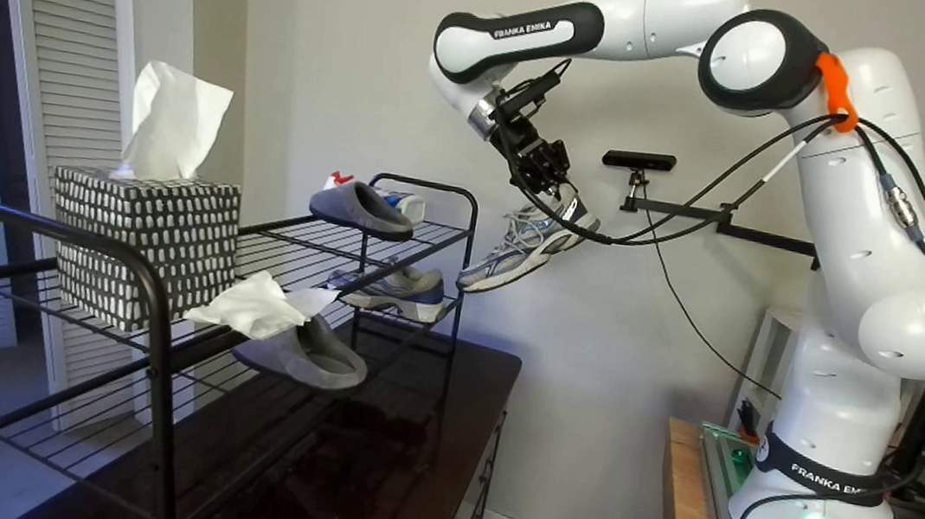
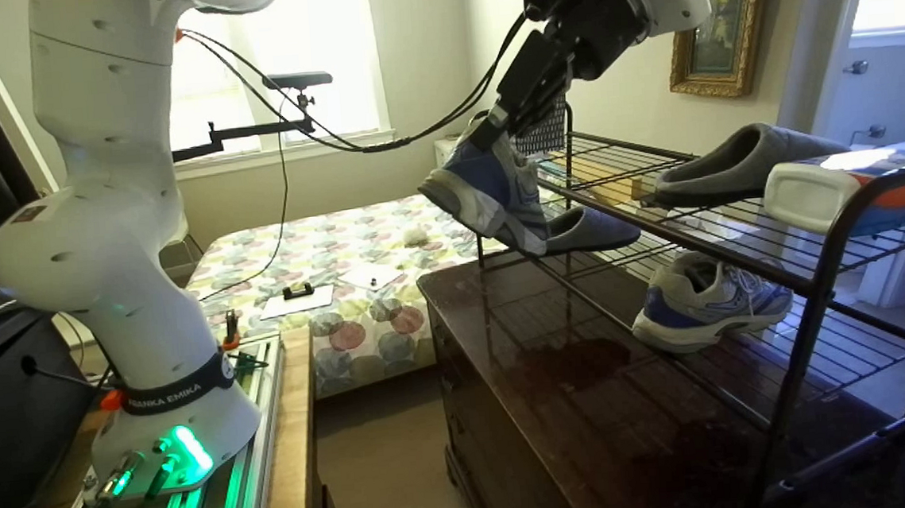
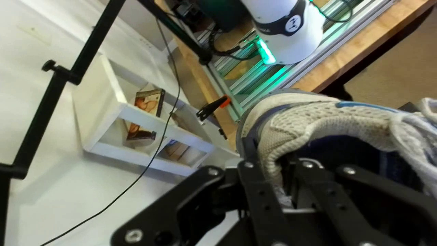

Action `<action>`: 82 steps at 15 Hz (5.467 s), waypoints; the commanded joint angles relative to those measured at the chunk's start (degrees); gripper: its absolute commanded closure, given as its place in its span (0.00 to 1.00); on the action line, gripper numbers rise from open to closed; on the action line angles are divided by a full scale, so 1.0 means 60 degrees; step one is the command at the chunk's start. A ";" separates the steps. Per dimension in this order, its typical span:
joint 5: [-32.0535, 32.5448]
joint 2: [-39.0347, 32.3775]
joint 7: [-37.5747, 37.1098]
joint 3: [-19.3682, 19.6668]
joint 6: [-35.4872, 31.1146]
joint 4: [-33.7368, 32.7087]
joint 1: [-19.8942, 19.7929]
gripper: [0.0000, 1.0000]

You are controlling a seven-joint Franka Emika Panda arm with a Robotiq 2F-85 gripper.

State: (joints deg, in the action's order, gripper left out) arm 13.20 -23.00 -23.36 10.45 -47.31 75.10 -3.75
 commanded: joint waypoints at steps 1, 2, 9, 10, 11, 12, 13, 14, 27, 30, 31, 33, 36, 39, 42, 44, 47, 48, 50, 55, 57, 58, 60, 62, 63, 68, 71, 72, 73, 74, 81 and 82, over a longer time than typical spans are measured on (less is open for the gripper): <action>-0.1903 0.0871 -0.1067 0.0279 0.0000 0.0704 -0.0245 0.95; -0.2463 0.1023 -0.1441 0.0349 -0.0068 0.0868 -0.0279 0.95; -0.4706 0.2158 -0.3644 0.0479 -0.1765 0.2738 -0.0352 0.95; -0.4466 0.2331 -0.3734 0.0444 -0.2052 0.3044 -0.0314 0.95; -0.3837 0.2510 -0.3584 0.0378 -0.2245 0.3335 -0.0231 0.95; -0.3359 0.2688 -0.3200 0.0323 -0.2329 0.3604 -0.0243 0.95; -0.3185 0.2904 -0.3270 0.0294 -0.2619 0.3927 -0.0256 0.95; -0.2926 0.3008 -0.3329 0.0227 -0.2806 0.4109 -0.0238 0.95; -0.3505 0.3690 -0.6311 -0.0216 -0.6370 0.5965 -0.0332 0.95; -0.3514 0.3722 -0.6657 -0.0279 -0.7040 0.6240 -0.0318 0.95; -0.3438 0.3719 -0.6753 -0.0309 -0.7289 0.6321 -0.0302 0.95; -0.3292 0.3683 -0.6608 -0.0366 -0.7840 0.6428 -0.0293 0.95; -0.3083 0.3610 -0.6493 -0.0428 -0.8567 0.6534 -0.0286 0.95; -0.3005 0.3529 -0.6450 -0.0463 -0.9041 0.6614 -0.0286 0.95; -0.2735 0.3638 -0.6021 -0.0521 -0.9647 0.6945 -0.0260 0.95; -0.2612 0.3679 -0.5764 -0.0555 -1.0031 0.7184 -0.0261 0.95; -0.2854 0.3750 -0.5694 -0.0560 -1.0765 0.7634 -0.0281 0.95; -0.2920 0.3760 -0.5666 -0.0556 -1.1046 0.7817 -0.0288 0.95; -0.3047 0.3786 -0.5671 -0.0561 -1.1597 0.8163 -0.0291 0.95; -0.3069 0.3344 -0.5779 -0.0552 -1.1842 0.8164 -0.0299 0.81; -0.3092 0.3345 -0.5779 -0.0551 -1.1935 0.8260 -0.0302 0.81; -0.3104 0.3345 -0.5779 -0.0551 -1.1942 0.8260 -0.0304 0.81; -0.3116 0.3347 -0.5779 -0.0551 -1.1944 0.8260 -0.0304 0.81; -0.3052 0.3336 -0.5839 -0.0564 -1.2056 0.8266 -0.0283 0.95; -0.2971 0.3300 -0.5951 -0.0575 -1.2185 0.8266 -0.0259 0.95; -0.2946 0.3202 -0.5899 -0.0613 -1.2712 0.8312 -0.0172 0.95; -0.3146 0.2999 -0.5848 -0.0637 -1.3195 0.8181 -0.0167 0.95; -0.3304 0.2948 -0.5767 -0.0647 -1.3319 0.8170 -0.0182 0.95; -0.3448 0.2885 -0.5683 -0.0661 -1.3424 0.8159 -0.0190 0.95; -0.3574 0.2805 -0.5656 -0.0671 -1.3541 0.8144 -0.0192 0.95; -0.4792 0.2397 -0.5294 -0.0774 -1.4301 0.8124 -0.0184 0.95; -0.4895 0.2369 -0.5264 -0.0788 -1.4412 0.8122 -0.0176 0.95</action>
State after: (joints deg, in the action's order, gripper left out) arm -12.84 -8.19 -56.88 6.16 -131.42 124.70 -4.88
